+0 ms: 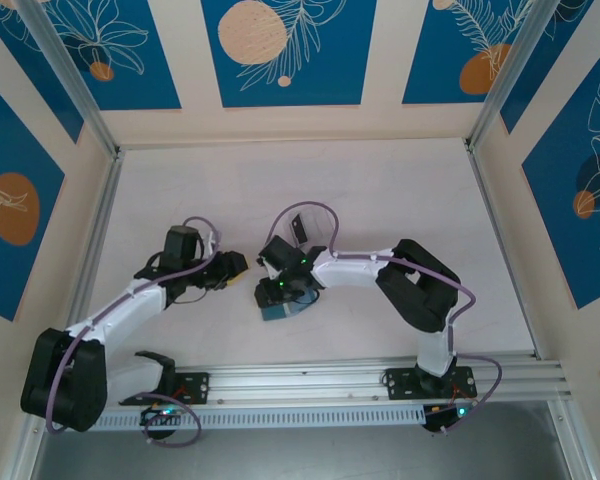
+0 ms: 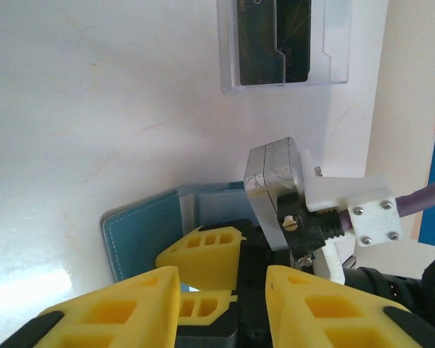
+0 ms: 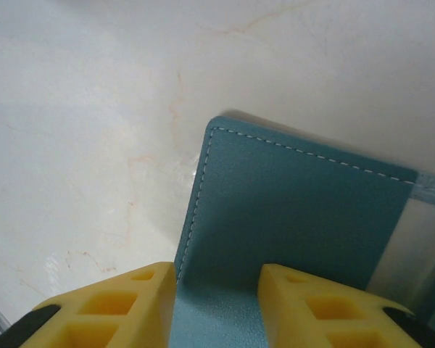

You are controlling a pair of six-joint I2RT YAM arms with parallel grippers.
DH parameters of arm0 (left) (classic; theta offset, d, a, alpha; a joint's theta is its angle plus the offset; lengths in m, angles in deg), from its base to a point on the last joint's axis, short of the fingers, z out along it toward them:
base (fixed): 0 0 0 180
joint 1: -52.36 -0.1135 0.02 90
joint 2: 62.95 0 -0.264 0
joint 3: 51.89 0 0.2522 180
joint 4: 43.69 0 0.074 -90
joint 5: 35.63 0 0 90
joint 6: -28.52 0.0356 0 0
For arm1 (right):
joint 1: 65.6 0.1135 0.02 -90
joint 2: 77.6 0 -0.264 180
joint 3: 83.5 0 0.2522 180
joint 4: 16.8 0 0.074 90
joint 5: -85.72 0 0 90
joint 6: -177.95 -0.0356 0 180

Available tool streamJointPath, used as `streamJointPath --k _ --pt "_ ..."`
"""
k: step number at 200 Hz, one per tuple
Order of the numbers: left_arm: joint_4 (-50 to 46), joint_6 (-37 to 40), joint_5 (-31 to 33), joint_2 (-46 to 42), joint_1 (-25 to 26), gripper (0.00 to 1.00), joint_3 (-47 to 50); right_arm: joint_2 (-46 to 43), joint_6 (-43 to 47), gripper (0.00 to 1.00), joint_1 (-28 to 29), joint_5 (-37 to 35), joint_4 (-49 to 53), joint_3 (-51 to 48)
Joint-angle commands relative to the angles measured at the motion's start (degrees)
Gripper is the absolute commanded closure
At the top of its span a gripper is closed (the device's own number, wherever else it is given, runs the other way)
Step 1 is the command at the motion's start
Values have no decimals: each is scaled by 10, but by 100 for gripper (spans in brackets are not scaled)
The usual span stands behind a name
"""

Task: Put the credit cards into the card holder
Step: Open the card holder at the bottom-center of the table, then rotate the card holder at the bottom-center of the table.

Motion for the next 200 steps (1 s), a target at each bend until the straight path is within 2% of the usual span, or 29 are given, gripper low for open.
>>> streamJointPath --k 1,21,30,65,95,158,188,200 --pt "-41 33 -19 19 -3 68 -15 11 0 61 -1 28 19 -34" --pt "-42 45 -27 46 9 75 -29 5 -9 61 -13 63 1 -49" --pt "-38 47 -26 59 18 78 -34 2 -14 64 -17 75 -8 -57" --pt "-10 44 -18 114 56 86 -45 -10 -21 89 -26 92 -27 -73" --pt "3 43 -3 155 85 91 -53 -19 -27 100 -31 97 -32 -81" --pt "-7 63 38 203 135 92 -42 -67 -17 100 -57 83 -8 -85" --pt "-6 78 41 226 140 92 -40 -76 12 86 -75 66 37 -66" --pt "-6 85 39 235 142 92 -43 -73 28 85 -80 55 56 -56"
